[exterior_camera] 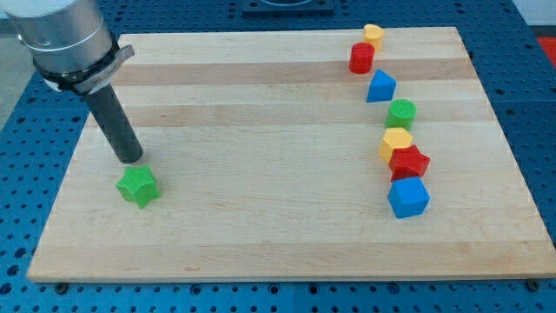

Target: Slide the green star towards the bottom center of the board

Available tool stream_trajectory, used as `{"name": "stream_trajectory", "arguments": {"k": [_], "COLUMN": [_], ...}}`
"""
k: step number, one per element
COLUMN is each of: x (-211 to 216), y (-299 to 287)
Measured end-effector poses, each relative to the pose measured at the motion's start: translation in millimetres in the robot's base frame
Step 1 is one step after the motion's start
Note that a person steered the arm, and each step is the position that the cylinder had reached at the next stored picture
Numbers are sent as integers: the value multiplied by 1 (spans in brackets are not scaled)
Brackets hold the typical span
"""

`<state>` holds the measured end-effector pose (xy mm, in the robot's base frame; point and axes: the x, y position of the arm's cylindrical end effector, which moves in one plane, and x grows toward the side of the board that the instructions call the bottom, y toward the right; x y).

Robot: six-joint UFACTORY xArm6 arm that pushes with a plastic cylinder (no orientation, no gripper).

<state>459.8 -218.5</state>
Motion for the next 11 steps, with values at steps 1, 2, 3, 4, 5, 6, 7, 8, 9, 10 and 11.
{"name": "stream_trajectory", "arguments": {"k": [1, 2, 3, 4, 5, 6, 7, 8, 9, 10, 11], "x": [6, 37, 41, 56, 85, 88, 90, 96, 96, 108, 121], "y": [0, 1, 1, 3, 16, 19, 23, 45, 46, 46, 46]}}
